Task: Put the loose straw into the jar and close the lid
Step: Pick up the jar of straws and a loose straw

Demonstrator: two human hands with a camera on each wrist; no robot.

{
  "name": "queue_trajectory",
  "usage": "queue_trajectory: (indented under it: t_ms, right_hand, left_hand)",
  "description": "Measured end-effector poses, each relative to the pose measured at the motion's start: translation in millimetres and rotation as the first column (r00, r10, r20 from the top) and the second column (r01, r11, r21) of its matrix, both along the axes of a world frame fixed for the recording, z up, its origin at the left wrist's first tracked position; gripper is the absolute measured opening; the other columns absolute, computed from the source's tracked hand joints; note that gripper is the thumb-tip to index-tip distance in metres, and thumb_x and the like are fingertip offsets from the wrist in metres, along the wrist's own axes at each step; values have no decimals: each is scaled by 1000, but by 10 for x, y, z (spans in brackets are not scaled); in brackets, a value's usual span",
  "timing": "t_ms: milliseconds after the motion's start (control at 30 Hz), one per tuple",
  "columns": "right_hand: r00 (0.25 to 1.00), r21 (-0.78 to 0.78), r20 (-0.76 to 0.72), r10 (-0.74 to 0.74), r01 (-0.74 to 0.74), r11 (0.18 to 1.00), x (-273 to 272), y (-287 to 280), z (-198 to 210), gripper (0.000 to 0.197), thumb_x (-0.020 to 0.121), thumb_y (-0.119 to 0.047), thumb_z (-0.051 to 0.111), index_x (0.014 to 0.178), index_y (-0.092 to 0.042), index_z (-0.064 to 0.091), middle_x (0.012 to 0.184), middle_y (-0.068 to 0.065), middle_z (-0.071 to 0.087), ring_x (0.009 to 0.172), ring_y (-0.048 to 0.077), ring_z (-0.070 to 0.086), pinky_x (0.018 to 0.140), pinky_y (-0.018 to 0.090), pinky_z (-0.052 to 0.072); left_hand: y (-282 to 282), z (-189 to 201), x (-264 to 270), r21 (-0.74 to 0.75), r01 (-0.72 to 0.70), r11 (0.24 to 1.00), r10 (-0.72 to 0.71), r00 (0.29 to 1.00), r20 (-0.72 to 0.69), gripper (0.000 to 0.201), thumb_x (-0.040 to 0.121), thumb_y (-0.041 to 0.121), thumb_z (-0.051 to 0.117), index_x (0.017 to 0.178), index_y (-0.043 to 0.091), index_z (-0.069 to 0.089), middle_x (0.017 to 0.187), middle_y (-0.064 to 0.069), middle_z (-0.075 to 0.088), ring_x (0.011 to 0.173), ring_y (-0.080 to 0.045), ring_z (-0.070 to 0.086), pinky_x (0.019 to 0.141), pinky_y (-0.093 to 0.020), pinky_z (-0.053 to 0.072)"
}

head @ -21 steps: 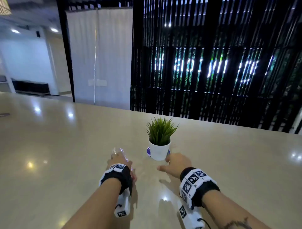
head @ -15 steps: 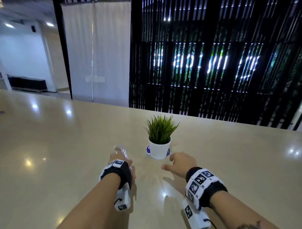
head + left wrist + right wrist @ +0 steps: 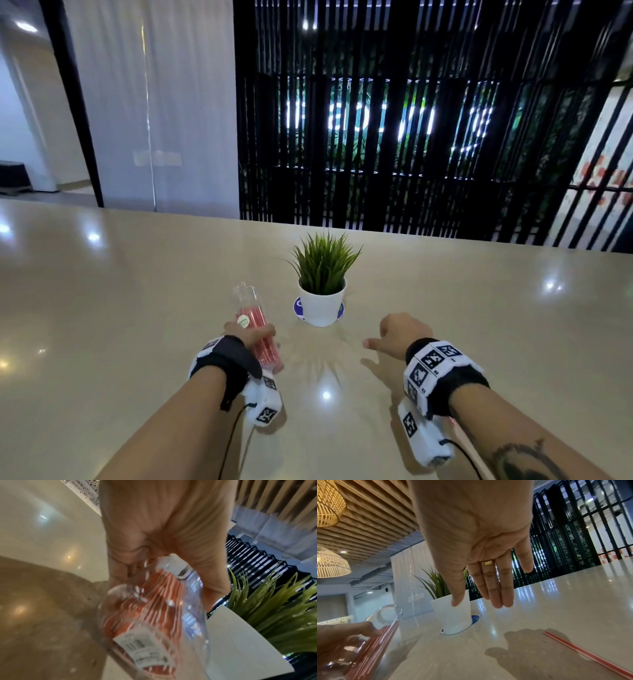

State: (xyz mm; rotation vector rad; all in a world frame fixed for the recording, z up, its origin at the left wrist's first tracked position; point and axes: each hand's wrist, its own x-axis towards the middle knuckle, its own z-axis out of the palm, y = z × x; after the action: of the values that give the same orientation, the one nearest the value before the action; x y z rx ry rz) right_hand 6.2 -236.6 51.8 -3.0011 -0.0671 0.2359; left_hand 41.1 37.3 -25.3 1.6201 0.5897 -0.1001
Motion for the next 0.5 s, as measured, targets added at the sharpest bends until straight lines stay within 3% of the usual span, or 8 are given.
queue_trajectory:
  t_ms: [67,100,167,267,400,500]
  right_hand:
    - [998,-4,-46,-35,35,999,15,-83,-23,41,82,-44,60,100,-8,64,105,8,69,88,23,61,70,27,43]
    - [996,-4,-78,-51,51,999,19,-132,-45,34,82,-39,63,97,-8,64,106,9,69,84,23,60,71,27,44]
    - [987,-18,-138,-85,83,996,18,-230,-83,19,80,-29,66,81,-11,60,102,11,70,78,22,59,74,30,48]
    - [977,-43,-153,-146,141,989,12,-367,-148,29,77,-24,69,58,-13,49,83,8,65,75,23,61,72,30,49]
    - [958,-93,-220,-185,168,981,-11,-501,-219,24,70,-27,75,71,-11,57,82,6,63,77,24,62,78,33,51]
    - [951,-109,-239,-197,176,978,-47,-598,-292,27,68,-28,76,84,-9,64,85,7,63,78,25,60,80,34,52]
  left_hand:
    - [-22,84,5,48,30,998,-32,998,59,87,40,19,86,111,-8,45,92,-25,64,66,-33,67,61,-44,57]
    - [-51,160,-21,114,34,993,-45,994,96,88,39,23,86,111,-5,43,92,-20,63,70,-30,65,60,-39,56]
    - [-144,333,-111,207,70,976,-107,979,174,83,46,20,83,112,2,37,96,-15,59,80,-30,60,71,-40,53]
    - [-301,508,-182,367,90,926,-212,927,309,83,54,21,80,121,6,33,105,-12,53,92,-29,54,83,-37,45]
    - [-548,569,-257,422,102,901,-297,853,429,74,62,11,79,121,7,34,103,-9,52,83,-23,54,78,-30,40]
    - [-707,566,-309,416,142,898,-344,816,465,81,56,18,81,120,11,33,107,-8,51,95,-26,54,83,-33,41]
